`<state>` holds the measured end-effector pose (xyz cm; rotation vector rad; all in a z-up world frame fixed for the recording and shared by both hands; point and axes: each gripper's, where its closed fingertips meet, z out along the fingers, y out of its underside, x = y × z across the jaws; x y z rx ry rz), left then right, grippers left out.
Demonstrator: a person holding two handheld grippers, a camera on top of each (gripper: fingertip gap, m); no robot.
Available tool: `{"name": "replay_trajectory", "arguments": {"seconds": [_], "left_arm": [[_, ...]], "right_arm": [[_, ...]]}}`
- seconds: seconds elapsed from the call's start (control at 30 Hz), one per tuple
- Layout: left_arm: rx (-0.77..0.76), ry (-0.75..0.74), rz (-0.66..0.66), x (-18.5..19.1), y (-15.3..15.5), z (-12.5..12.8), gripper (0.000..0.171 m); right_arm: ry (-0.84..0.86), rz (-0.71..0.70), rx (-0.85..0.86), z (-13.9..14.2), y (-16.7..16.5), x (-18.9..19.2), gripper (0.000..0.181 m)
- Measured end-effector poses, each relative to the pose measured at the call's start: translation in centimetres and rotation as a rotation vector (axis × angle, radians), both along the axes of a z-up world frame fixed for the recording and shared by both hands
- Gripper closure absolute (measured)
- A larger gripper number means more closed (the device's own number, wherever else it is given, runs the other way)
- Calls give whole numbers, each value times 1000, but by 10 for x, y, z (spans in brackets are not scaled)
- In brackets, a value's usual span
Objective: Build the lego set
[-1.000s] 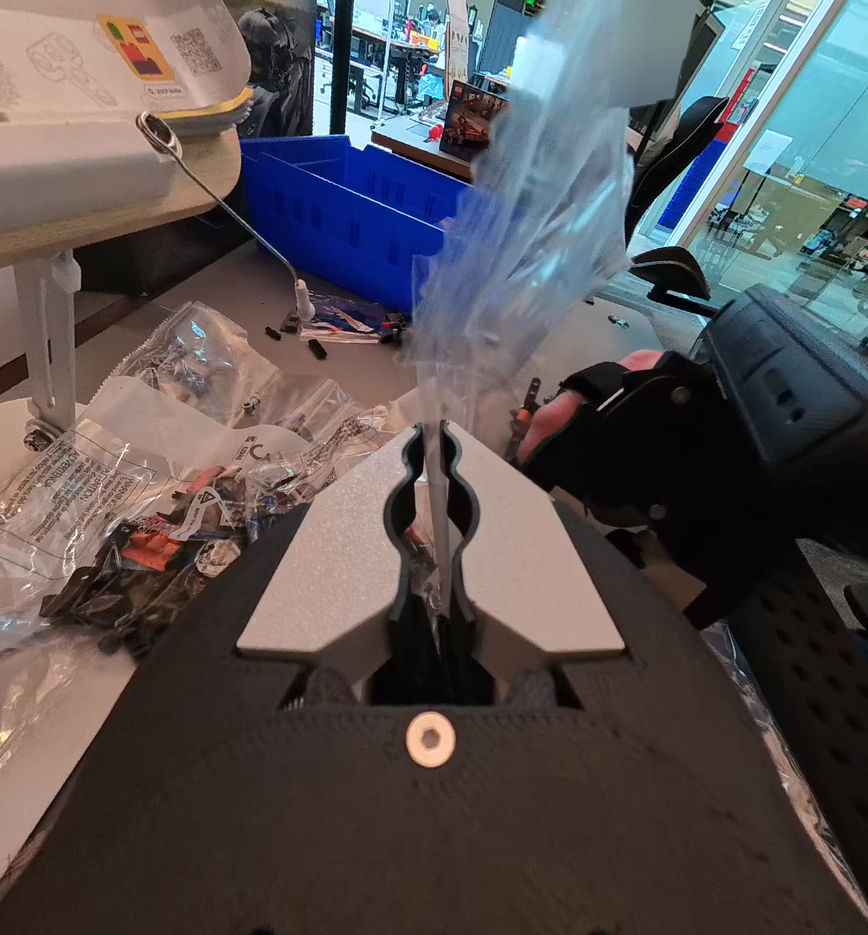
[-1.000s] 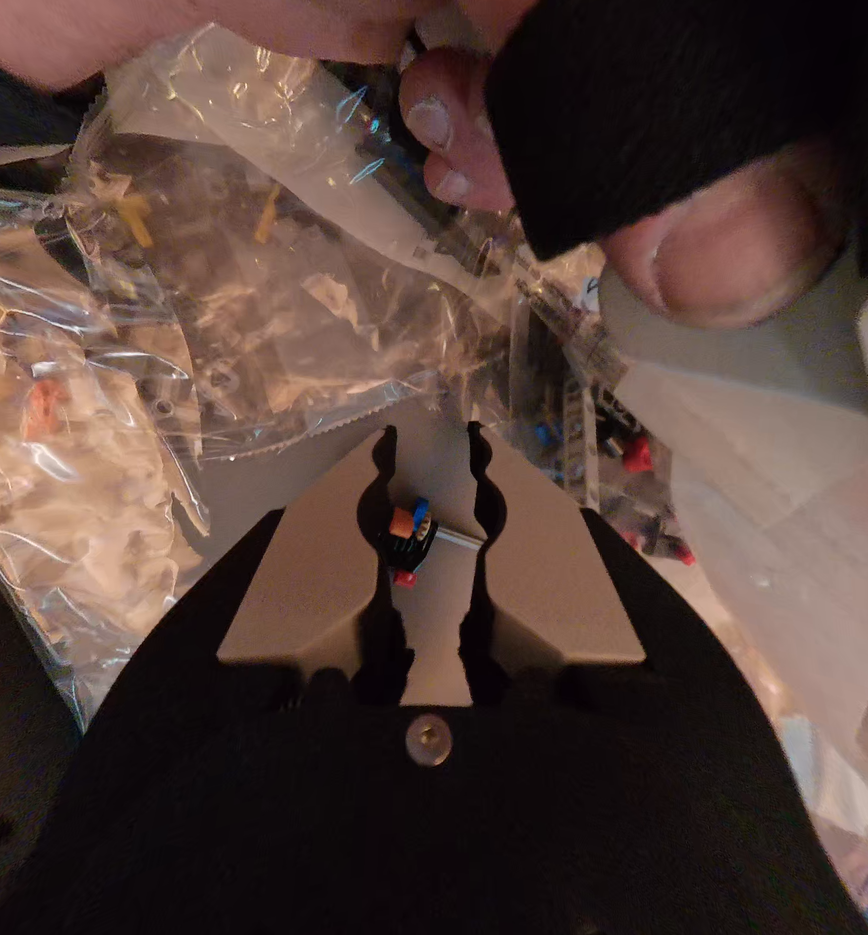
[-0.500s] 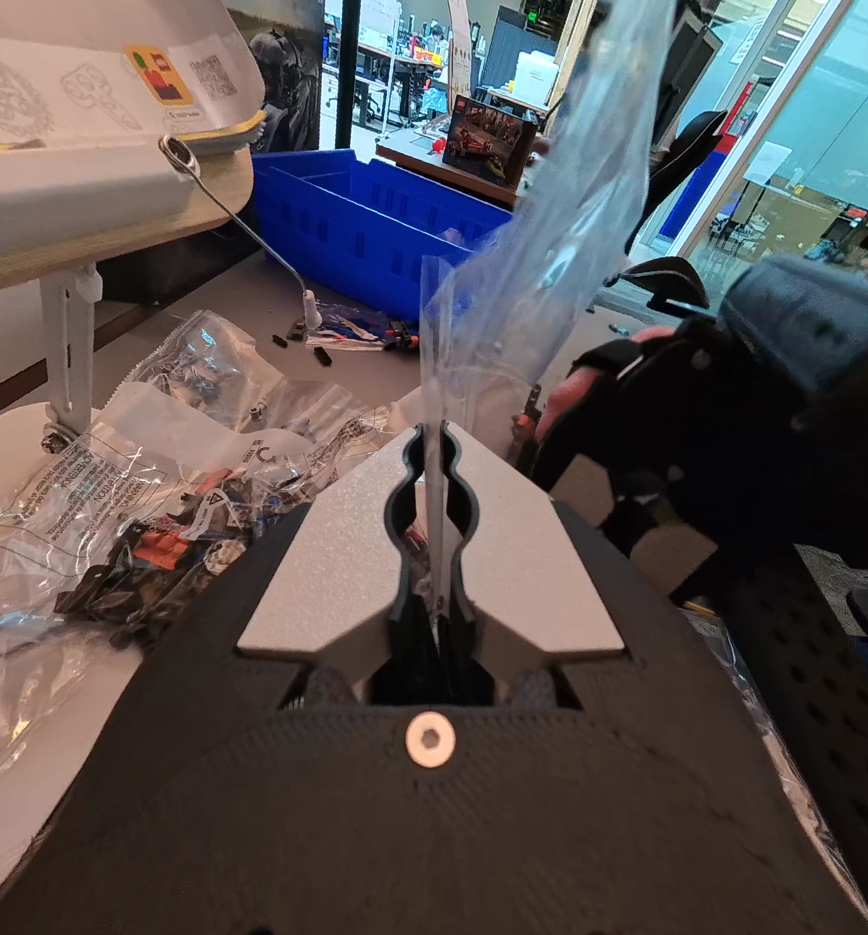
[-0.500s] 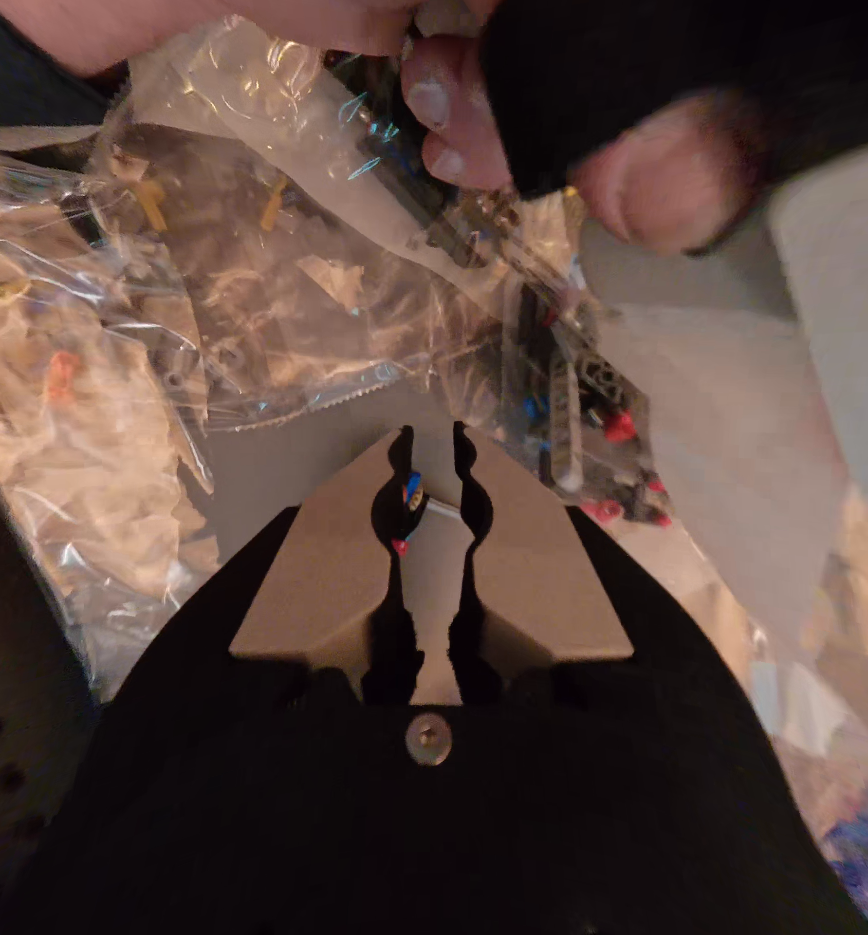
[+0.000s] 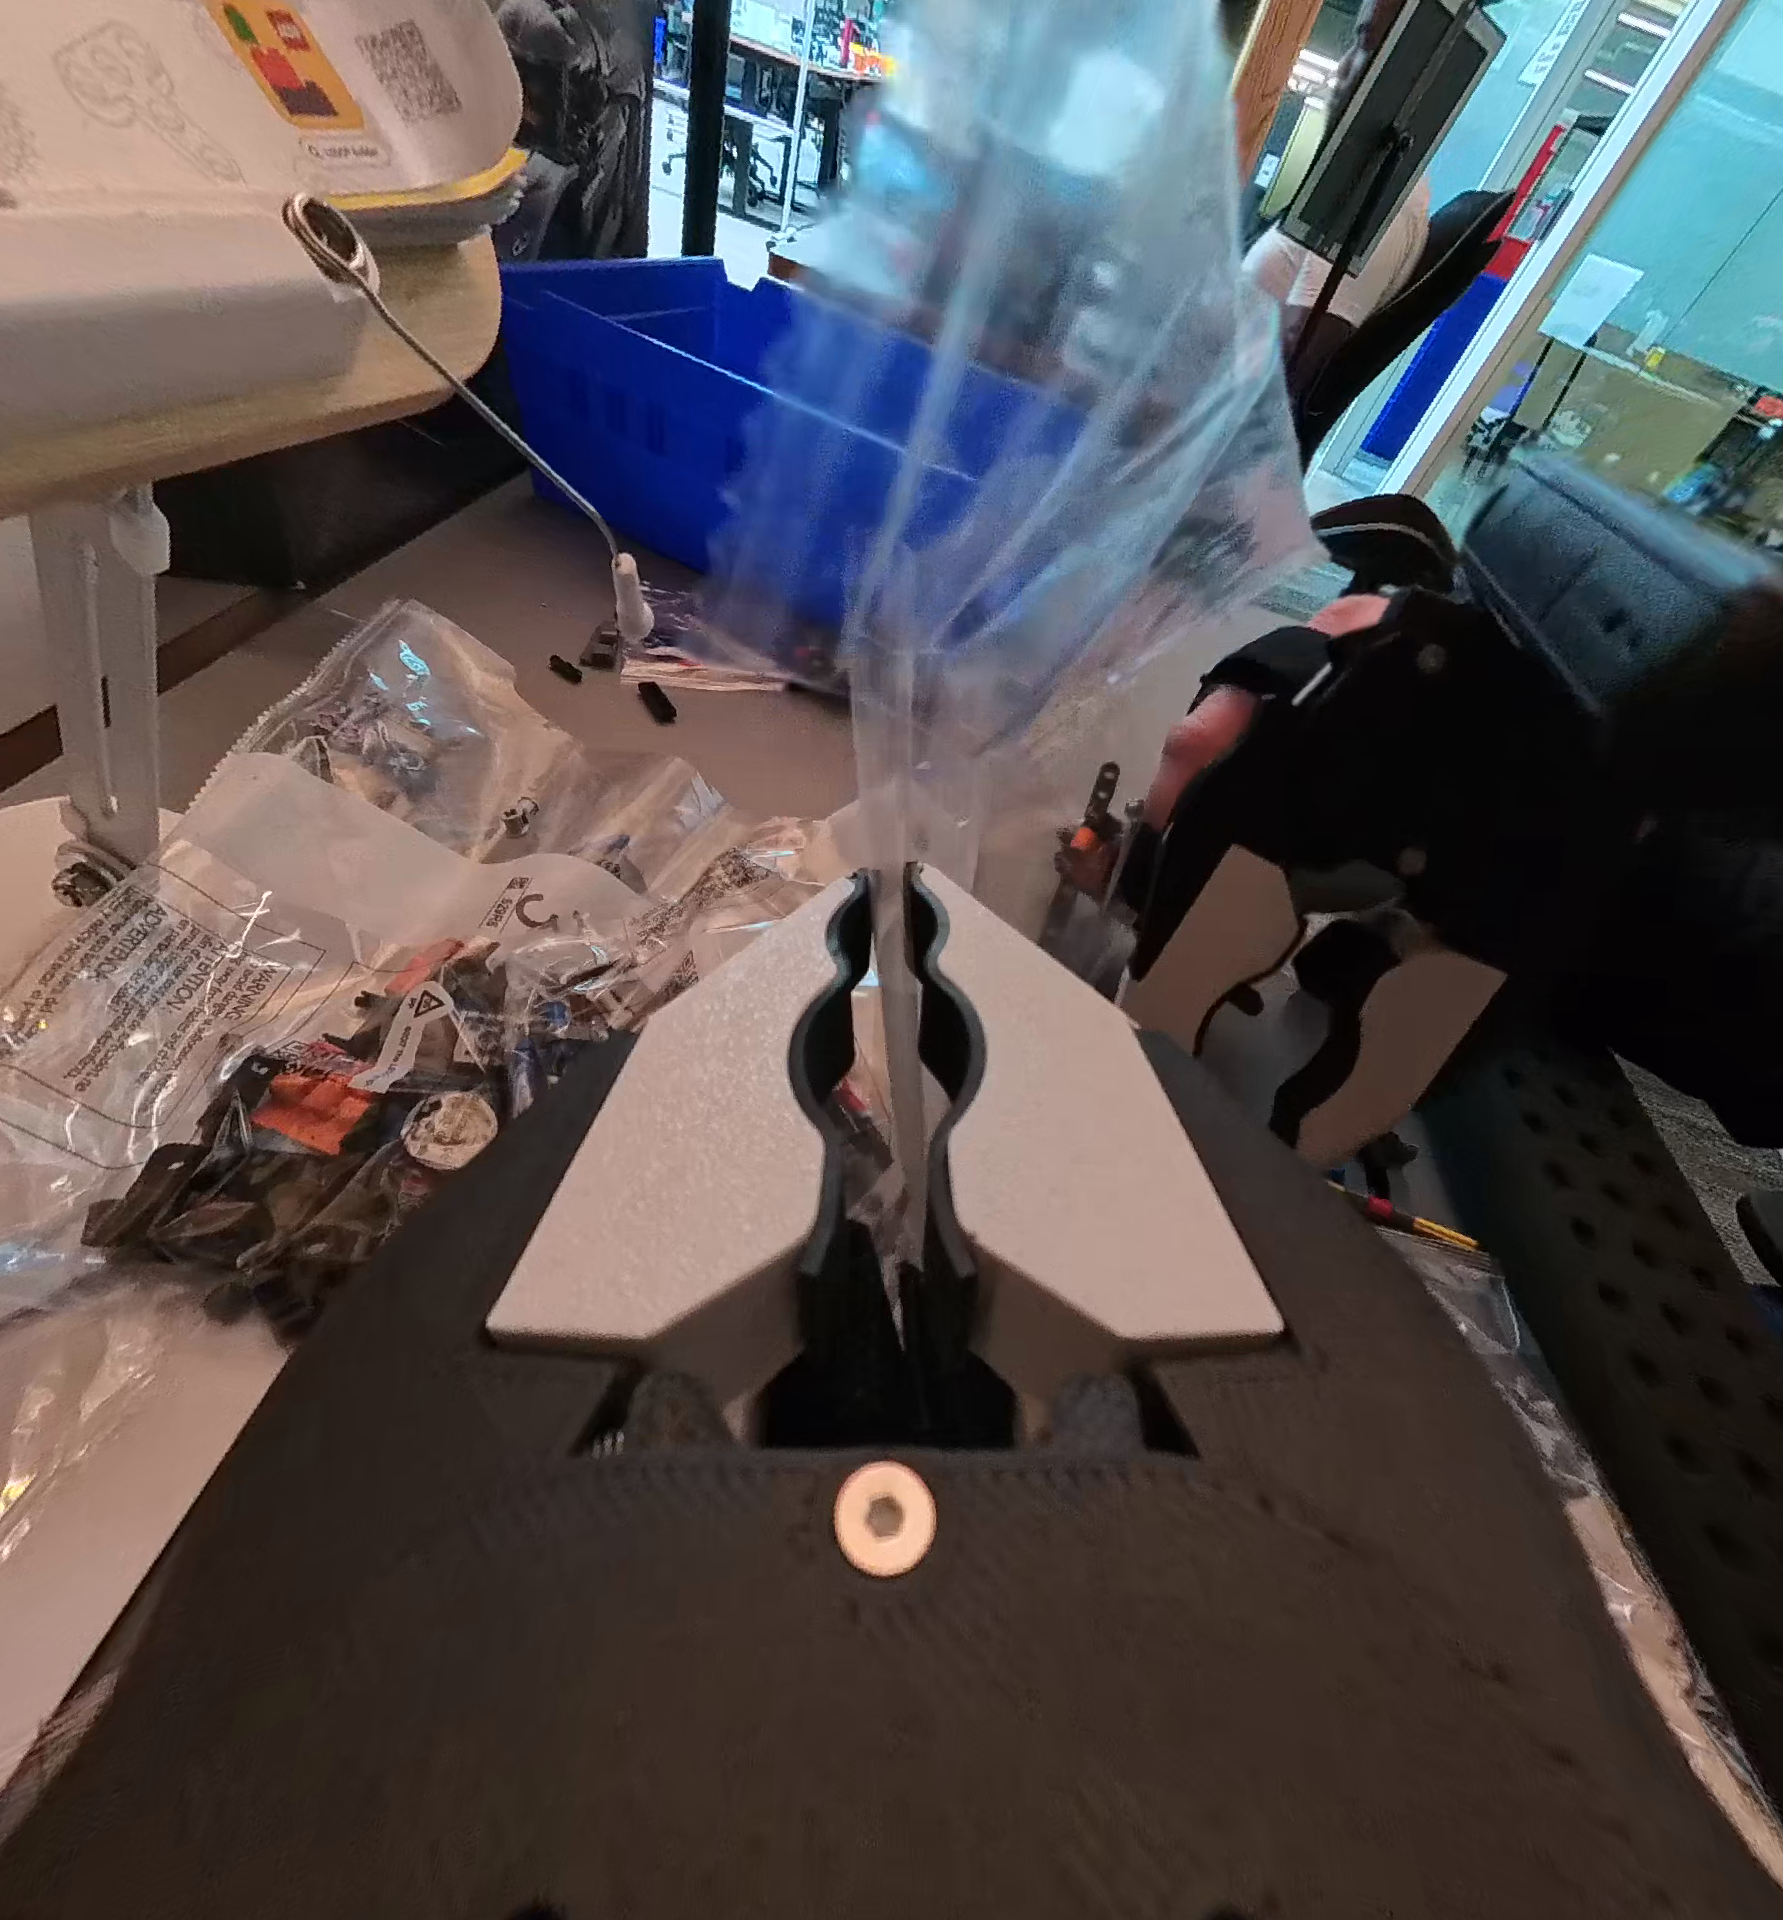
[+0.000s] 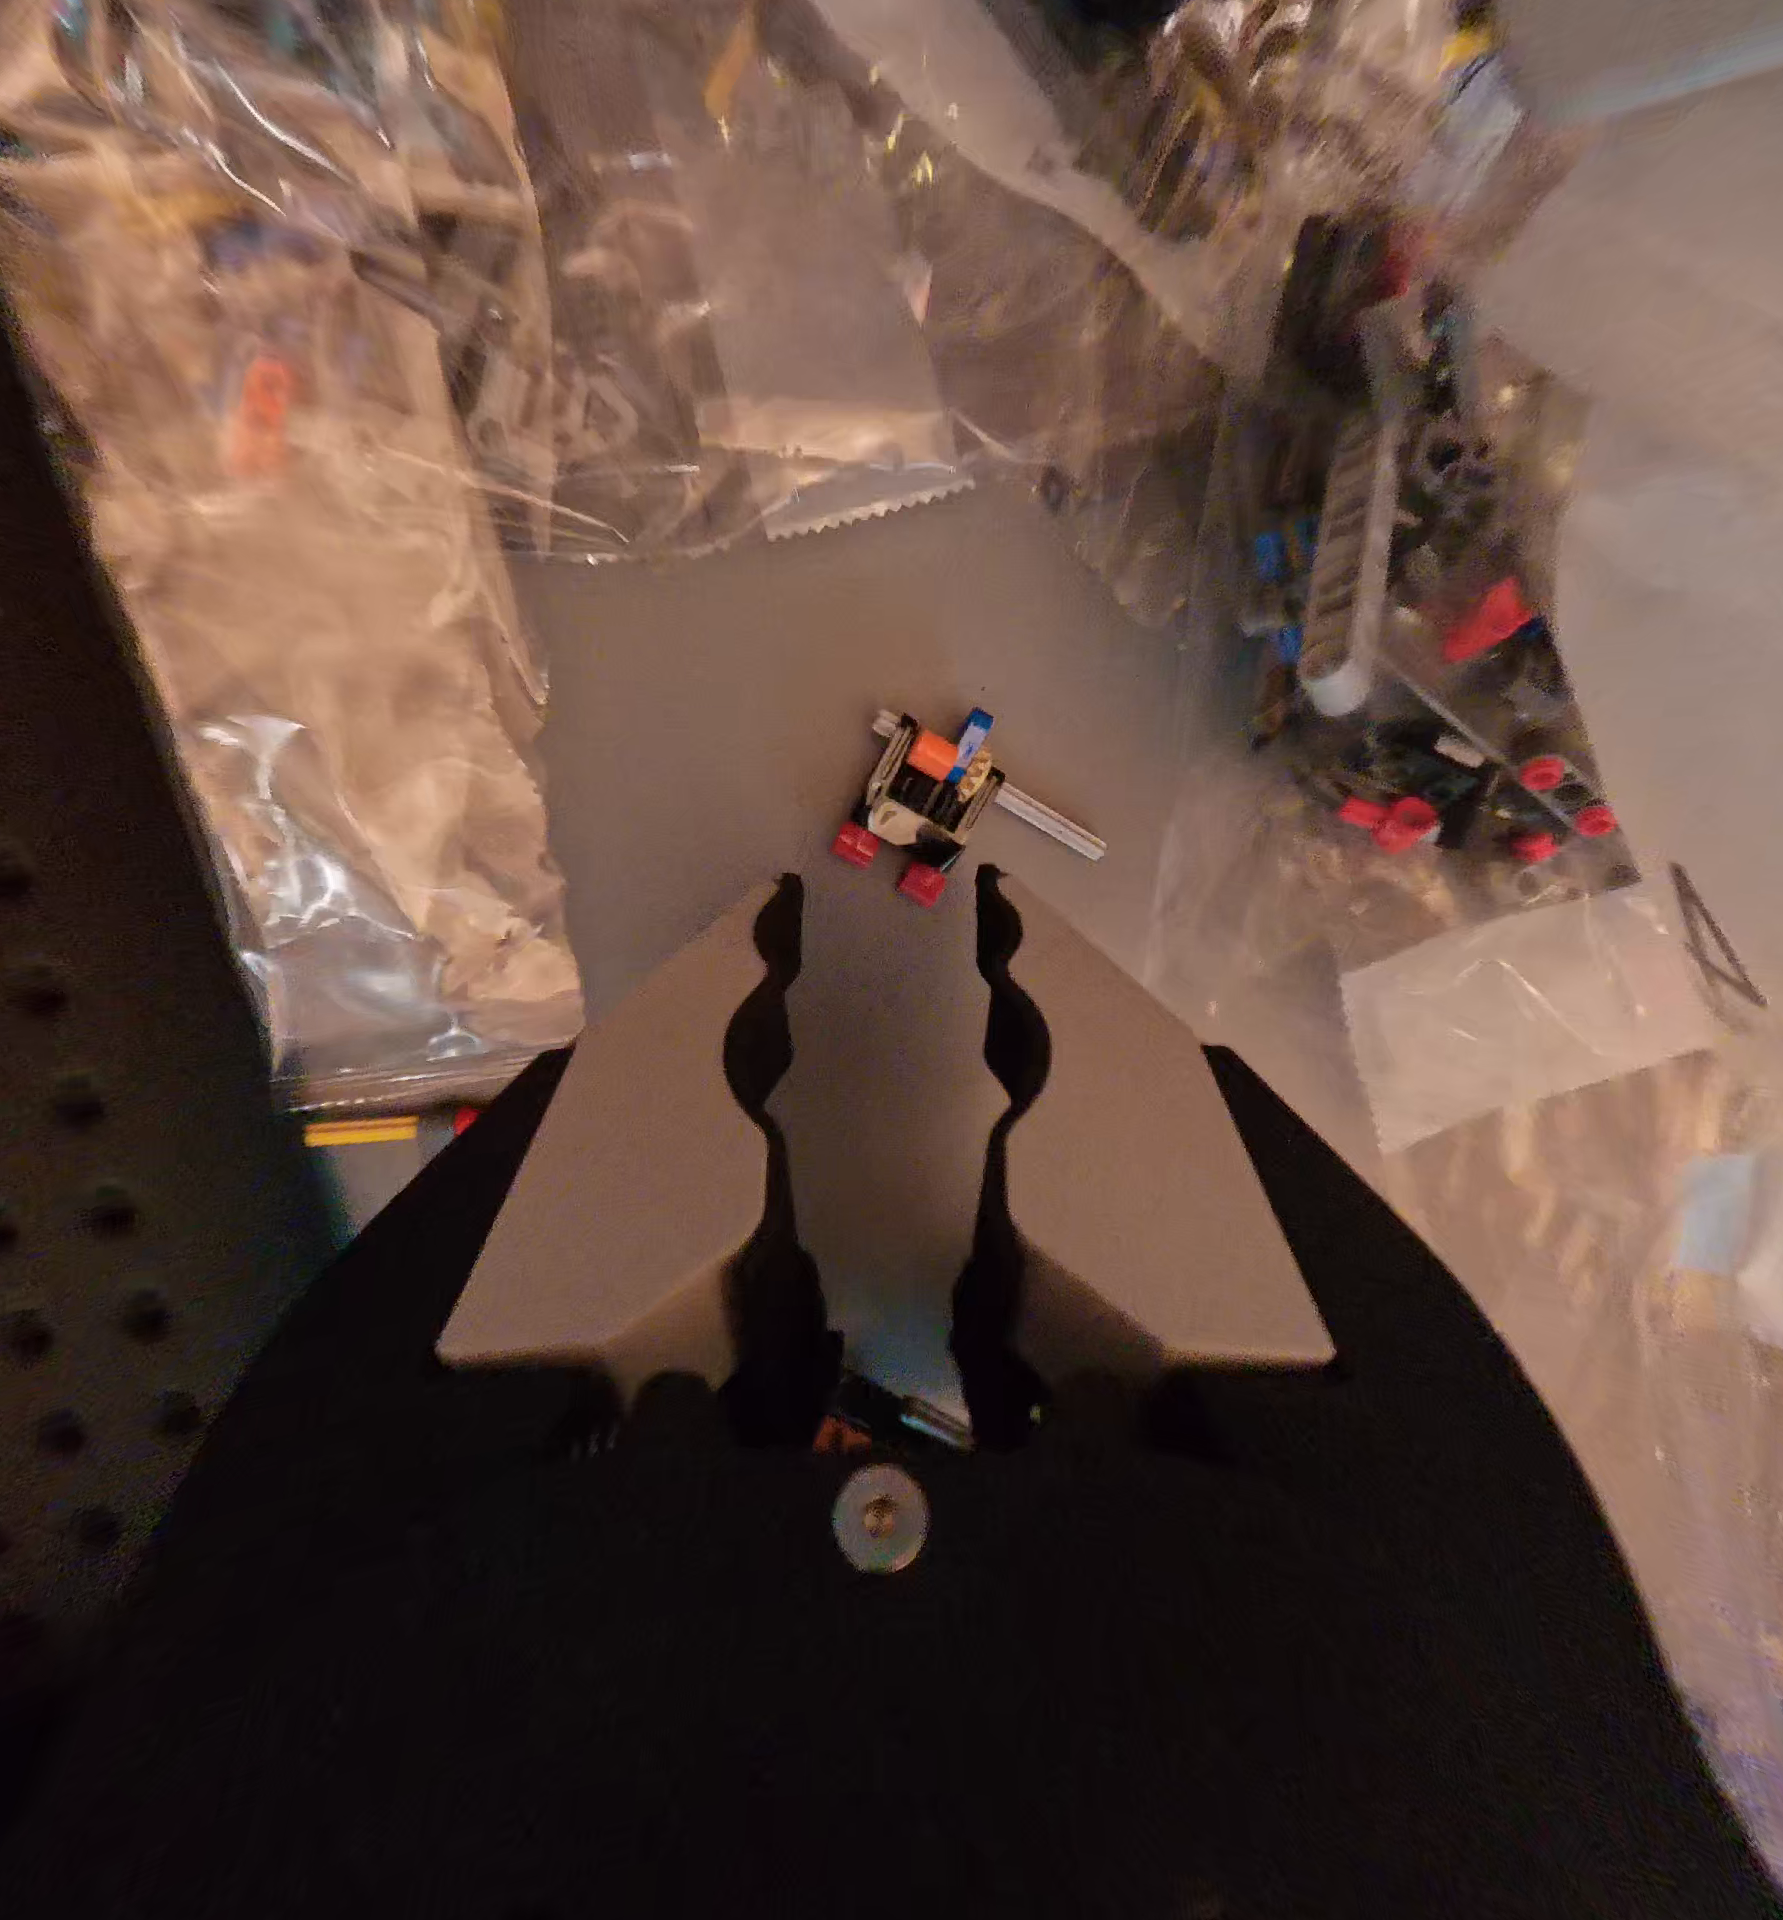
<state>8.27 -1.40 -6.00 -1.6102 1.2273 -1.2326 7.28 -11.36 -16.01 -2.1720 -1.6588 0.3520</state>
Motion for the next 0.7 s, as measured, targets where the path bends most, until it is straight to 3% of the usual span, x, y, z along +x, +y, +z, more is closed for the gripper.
{"name": "replay_trajectory", "arguments": {"seconds": [0.23,0.33,0.43,0.7], "left_arm": [[0,20,-2,1,1,-5,167],[3,22,-2,1,0,-5,166],[7,24,-1,0,0,-4,166],[7,8,8,-2,2,-1,167]], "right_arm": [[-90,3,16,-17,1,-3,154],[-95,14,22,-18,0,-5,168],[-90,39,2,-17,-5,-4,171],[145,-31,27,29,3,16,166]]}}
